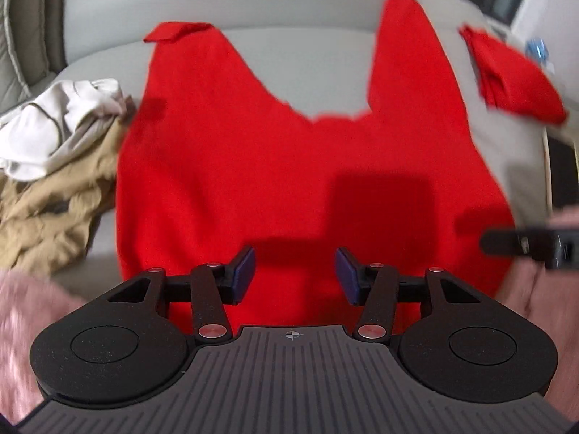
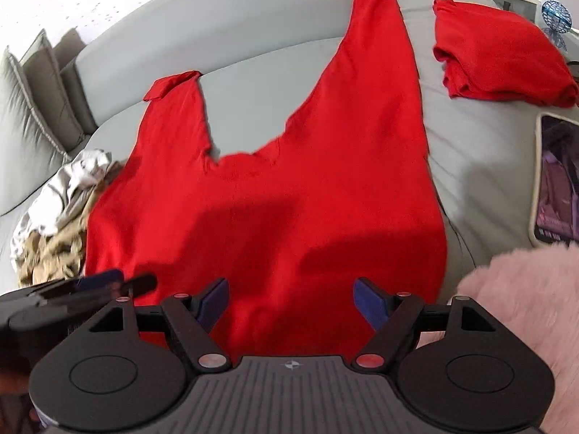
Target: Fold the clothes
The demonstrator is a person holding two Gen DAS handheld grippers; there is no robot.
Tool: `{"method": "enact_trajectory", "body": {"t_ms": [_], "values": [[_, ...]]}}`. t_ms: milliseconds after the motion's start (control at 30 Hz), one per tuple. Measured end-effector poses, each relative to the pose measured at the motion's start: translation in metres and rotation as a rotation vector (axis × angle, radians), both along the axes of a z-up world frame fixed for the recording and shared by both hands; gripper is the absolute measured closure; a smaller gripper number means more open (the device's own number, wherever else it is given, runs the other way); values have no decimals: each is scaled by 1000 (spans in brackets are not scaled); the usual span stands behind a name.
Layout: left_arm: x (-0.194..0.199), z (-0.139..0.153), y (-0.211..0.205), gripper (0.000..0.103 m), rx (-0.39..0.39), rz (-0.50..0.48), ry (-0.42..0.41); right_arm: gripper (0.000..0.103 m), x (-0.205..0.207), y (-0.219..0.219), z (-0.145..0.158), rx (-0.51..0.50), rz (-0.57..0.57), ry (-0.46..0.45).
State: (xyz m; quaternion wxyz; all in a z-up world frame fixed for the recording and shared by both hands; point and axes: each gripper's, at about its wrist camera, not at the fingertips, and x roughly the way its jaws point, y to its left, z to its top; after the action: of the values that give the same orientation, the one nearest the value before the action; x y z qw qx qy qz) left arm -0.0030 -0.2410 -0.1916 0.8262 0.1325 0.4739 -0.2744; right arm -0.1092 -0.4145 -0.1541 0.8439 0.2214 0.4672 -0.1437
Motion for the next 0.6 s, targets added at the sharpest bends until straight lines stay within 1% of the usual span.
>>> {"method": "enact_trajectory", "body": {"t_ms": [67,133,167,200,233,267,300,333,367,400,467,500,533,600], "values": [[-13,2,7,47,23,22,1,26,-10,-2,-4,-1,-10,3],[-19,3,12,46,30,53,2,28,-15,-4,-12,24,-30,11],[-21,5,15,46,34,71,4,31,-18,-5,-15,40,-40,14],[-23,7,17,46,37,86,3,34,-19,-8,-17,70,-49,10],[-24,9,18,46,39,96,1,39,-18,-9,-17,76,-47,2],[-26,11,19,46,37,105,-6,54,-17,-8,-16,68,-32,-16],[-27,14,20,46,34,113,-14,72,-13,-7,-13,49,-1,-44],[-28,17,18,46,25,117,-24,79,-10,-6,-11,33,27,-59],[-26,19,17,46,18,118,-32,91,-7,-4,-10,15,55,-74],[-25,20,15,46,11,120,-42,97,-2,-2,-8,-16,85,-88],[-21,19,9,46,2,124,-59,97,6,2,-4,-79,144,-113],[-19,17,6,46,-1,125,-64,96,11,5,-5,-107,165,-109],[-17,12,2,46,-5,125,-63,96,13,5,-7,-115,169,-102],[-14,0,-6,46,8,111,-67,96,18,8,-20,-126,166,-56]]}}
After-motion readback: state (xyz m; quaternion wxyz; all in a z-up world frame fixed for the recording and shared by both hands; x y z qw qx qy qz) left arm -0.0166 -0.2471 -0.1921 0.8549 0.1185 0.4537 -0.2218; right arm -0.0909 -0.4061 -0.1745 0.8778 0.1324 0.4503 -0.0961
